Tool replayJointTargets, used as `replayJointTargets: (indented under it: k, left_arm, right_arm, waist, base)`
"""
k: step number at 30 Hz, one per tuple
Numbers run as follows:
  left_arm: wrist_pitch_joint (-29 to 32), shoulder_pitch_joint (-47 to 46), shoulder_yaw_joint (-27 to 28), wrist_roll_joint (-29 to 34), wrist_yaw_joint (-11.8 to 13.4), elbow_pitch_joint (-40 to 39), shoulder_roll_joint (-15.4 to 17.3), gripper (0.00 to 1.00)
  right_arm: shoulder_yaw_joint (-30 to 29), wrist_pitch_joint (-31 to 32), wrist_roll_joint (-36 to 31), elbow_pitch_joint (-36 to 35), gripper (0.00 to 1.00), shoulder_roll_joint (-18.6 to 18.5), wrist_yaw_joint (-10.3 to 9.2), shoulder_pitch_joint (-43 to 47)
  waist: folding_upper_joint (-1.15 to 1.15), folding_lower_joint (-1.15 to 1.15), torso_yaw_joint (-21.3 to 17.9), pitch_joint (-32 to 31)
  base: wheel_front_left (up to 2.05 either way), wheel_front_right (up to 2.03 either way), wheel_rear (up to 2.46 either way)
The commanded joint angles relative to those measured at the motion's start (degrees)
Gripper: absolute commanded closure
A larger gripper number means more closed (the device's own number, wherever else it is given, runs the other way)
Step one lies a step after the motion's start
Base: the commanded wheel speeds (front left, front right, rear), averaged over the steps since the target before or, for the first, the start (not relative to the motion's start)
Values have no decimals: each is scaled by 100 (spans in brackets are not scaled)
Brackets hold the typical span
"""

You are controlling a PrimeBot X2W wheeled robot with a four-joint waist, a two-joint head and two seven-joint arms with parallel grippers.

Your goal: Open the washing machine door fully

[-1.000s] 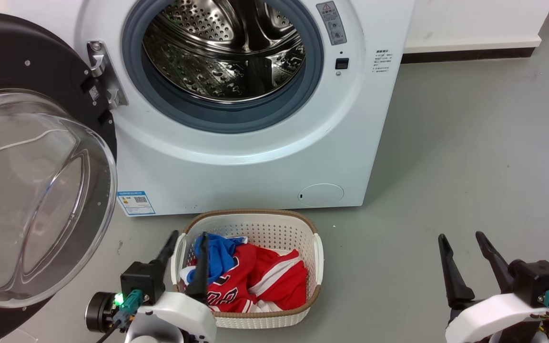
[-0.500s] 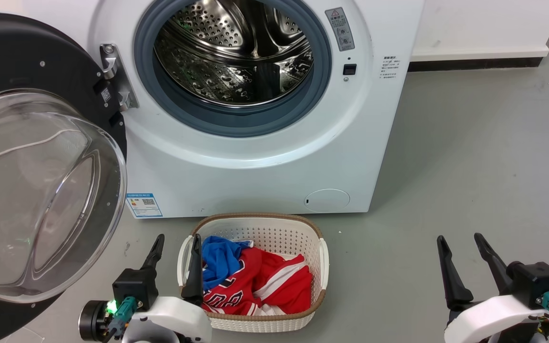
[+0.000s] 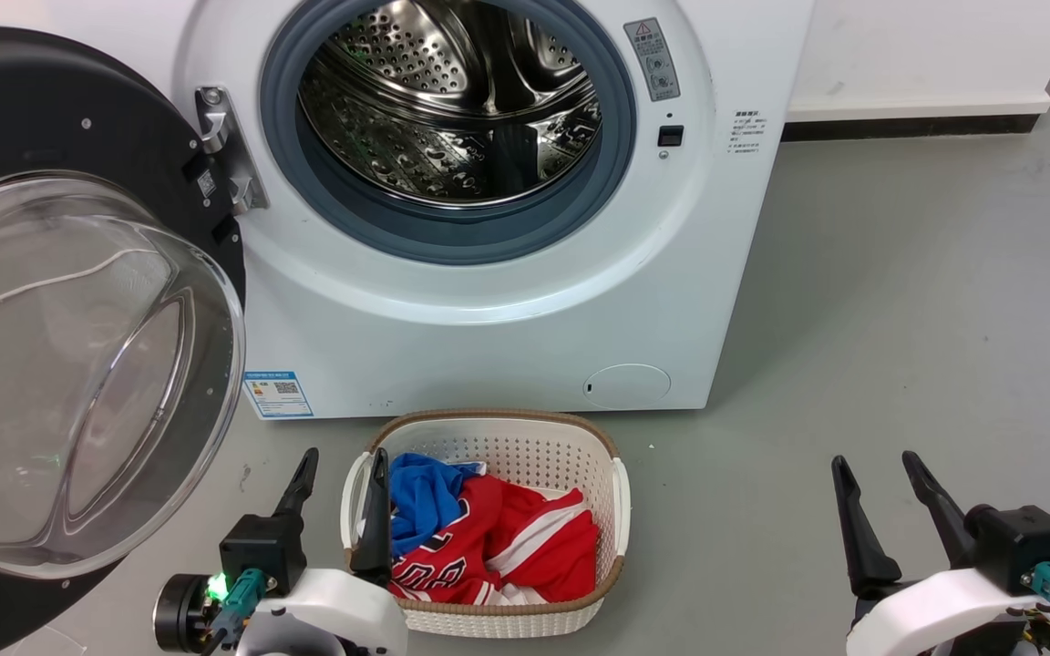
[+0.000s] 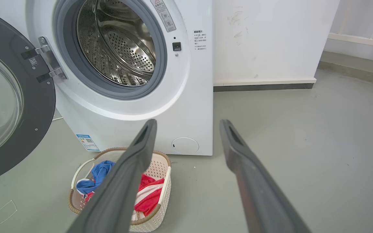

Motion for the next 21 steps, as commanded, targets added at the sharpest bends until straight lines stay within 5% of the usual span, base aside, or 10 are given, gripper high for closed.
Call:
replayJointTargets:
  k: [1, 9, 10, 21]
  left_arm:
    - [-30, 12, -7, 20, -26, 13, -5, 0]
    - [-36, -43, -13, 39, -28, 70, 8, 0]
    - [0, -6, -7, 5, -28, 61, -18, 100]
    - [226, 113, 246, -760, -239, 187, -180, 100]
  right_arm:
    - [8, -28, 28, 5, 0, 9, -1, 8]
    - [26, -58, 51, 37, 0, 9, -1, -43]
    - [18, -32, 41, 29, 100, 0, 0, -6]
    - [2, 20, 990, 310, 100, -32, 0, -10]
  waist:
    - [0, 0, 7, 1]
    - [0, 0, 32, 17]
    - [0, 0, 33, 17]
    - [0, 0, 41, 21]
  base:
    - [0, 0, 0]
    - [0, 0, 0]
    - [0, 0, 0]
    - [0, 0, 0]
